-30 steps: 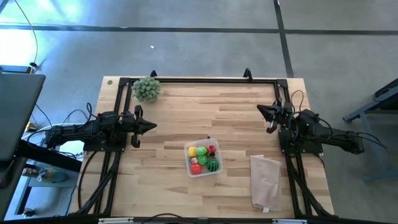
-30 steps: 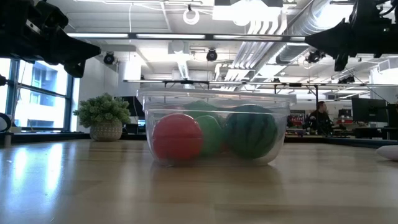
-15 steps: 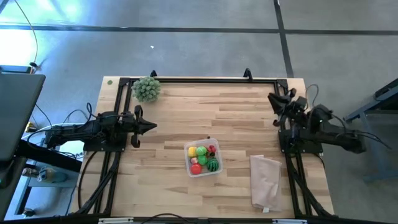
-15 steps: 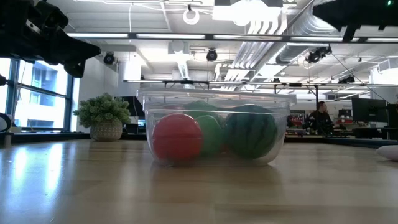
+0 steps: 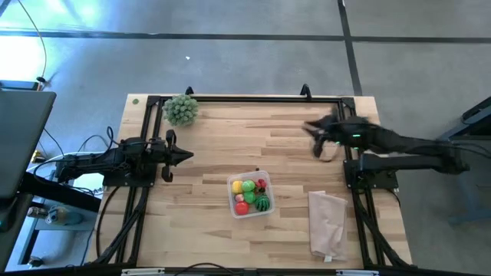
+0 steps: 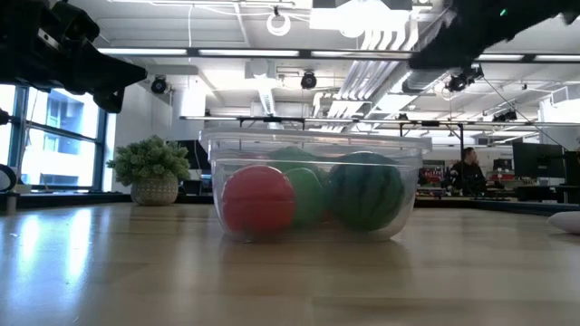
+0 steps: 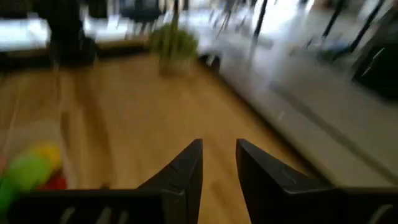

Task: Pick and placing Produce into tupperware
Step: Adjust the transparent bin on the table

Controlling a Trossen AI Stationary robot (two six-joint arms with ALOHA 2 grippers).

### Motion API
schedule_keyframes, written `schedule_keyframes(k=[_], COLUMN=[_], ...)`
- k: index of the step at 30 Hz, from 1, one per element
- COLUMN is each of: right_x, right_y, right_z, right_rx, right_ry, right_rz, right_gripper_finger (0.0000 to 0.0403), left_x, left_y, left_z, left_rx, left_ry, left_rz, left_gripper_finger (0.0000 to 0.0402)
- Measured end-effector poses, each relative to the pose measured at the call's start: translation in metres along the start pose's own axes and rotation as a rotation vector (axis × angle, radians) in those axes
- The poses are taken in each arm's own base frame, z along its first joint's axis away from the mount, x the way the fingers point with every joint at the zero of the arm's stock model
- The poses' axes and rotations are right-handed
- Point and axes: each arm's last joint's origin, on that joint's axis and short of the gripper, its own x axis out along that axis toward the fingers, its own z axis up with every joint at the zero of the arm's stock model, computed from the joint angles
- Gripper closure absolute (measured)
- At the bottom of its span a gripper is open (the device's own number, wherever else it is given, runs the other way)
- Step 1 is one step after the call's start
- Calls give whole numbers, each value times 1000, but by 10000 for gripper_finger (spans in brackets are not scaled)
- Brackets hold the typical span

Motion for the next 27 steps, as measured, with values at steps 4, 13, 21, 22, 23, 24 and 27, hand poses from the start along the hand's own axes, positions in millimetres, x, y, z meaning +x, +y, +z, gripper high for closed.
schedule_keyframes(k=[4,13,21,22,23,24,27], right_x=[32,91,123,126,128,130,134], right_y=[11,39,70,73,76,80,90], right_z=[-17,-47,-79,-82,-84,-86,-90], right_rx=[-3,25,31,34,35,36,36], right_ry=[190,349,447,449,447,441,428], right_rz=[67,270,389,406,422,435,493], right_gripper_finger=[313,313,313,313,313,313,313], left_x=[0,0,0,0,0,0,0], left_y=[0,0,0,0,0,0,0], left_z=[0,0,0,0,0,0,0], left_rx=[0,0,0,0,0,0,0], left_ry=[0,0,0,0,0,0,0], left_rz=[0,1,0,0,0,0,0], left_gripper_finger=[401,401,401,401,401,401,401])
